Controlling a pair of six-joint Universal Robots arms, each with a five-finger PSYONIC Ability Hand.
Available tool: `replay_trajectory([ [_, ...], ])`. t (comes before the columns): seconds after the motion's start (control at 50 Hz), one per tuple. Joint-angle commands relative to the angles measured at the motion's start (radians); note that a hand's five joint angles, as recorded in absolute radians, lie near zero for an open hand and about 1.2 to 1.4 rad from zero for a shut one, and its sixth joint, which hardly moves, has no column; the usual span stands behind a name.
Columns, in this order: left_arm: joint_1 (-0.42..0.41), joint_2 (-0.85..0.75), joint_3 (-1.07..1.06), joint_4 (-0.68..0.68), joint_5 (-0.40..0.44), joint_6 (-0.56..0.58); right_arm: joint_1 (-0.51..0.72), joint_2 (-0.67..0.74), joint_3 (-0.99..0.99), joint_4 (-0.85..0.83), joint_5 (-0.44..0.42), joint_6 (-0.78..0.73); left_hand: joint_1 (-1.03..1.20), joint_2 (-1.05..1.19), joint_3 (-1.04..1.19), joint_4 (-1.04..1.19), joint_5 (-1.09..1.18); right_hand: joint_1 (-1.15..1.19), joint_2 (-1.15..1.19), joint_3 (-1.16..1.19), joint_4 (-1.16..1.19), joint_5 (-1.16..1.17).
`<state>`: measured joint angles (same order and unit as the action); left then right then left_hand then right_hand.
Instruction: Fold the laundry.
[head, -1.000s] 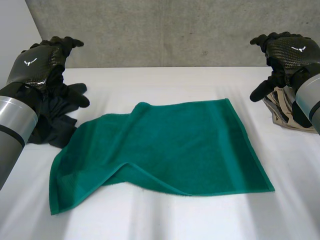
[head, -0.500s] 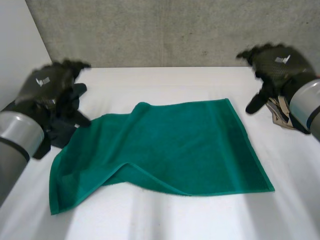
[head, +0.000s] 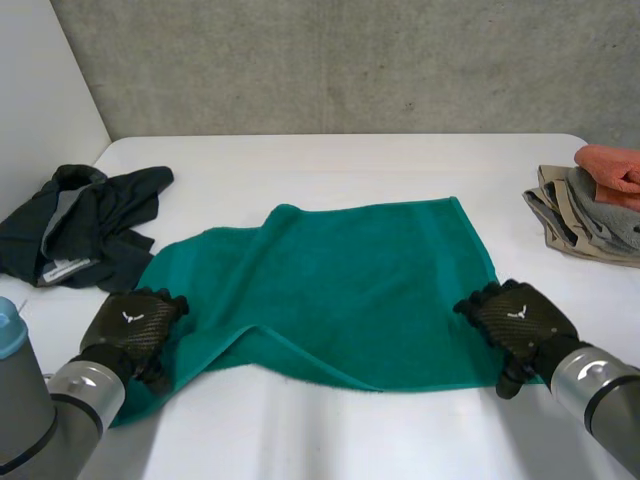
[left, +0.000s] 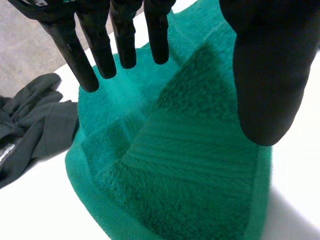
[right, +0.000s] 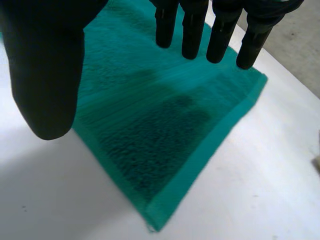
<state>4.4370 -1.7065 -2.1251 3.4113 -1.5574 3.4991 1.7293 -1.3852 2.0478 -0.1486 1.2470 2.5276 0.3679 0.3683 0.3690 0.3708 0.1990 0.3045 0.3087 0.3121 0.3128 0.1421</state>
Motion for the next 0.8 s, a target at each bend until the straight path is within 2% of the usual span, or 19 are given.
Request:
replay_trajectory([
  [0.02,0.015,-0.084,0.008,0.095,-0.003,-0.002,-0.050,0.063,0.040,-0.045,-0.103,0.003,0.198,0.197,0.196,0.195,0.192,0.145,0.140,0.137,0.136,0.132],
  [0.16,0.016,-0.111,0.011,0.126,-0.003,-0.002,-0.056,0.081,0.040,-0.109,-0.101,0.003,0.617,0.616,0.616,0.614,0.611,0.227,0.222,0.219,0.218,0.214],
  [0.3,0.024,-0.111,0.016,0.138,0.000,0.000,-0.065,0.127,0.031,-0.163,-0.098,0.003,0.843,0.843,0.842,0.841,0.838,0.271,0.266,0.263,0.262,0.258],
  [0.66,0.033,-0.110,0.037,0.137,0.008,0.001,-0.059,0.161,-0.052,-0.180,-0.093,0.000,0.826,0.826,0.825,0.823,0.821,0.280,0.275,0.272,0.271,0.267],
  [0.8,0.033,-0.108,0.045,0.137,0.008,0.005,-0.056,0.175,-0.087,-0.181,-0.092,0.000,0.829,0.829,0.828,0.826,0.823,0.353,0.348,0.345,0.344,0.340],
])
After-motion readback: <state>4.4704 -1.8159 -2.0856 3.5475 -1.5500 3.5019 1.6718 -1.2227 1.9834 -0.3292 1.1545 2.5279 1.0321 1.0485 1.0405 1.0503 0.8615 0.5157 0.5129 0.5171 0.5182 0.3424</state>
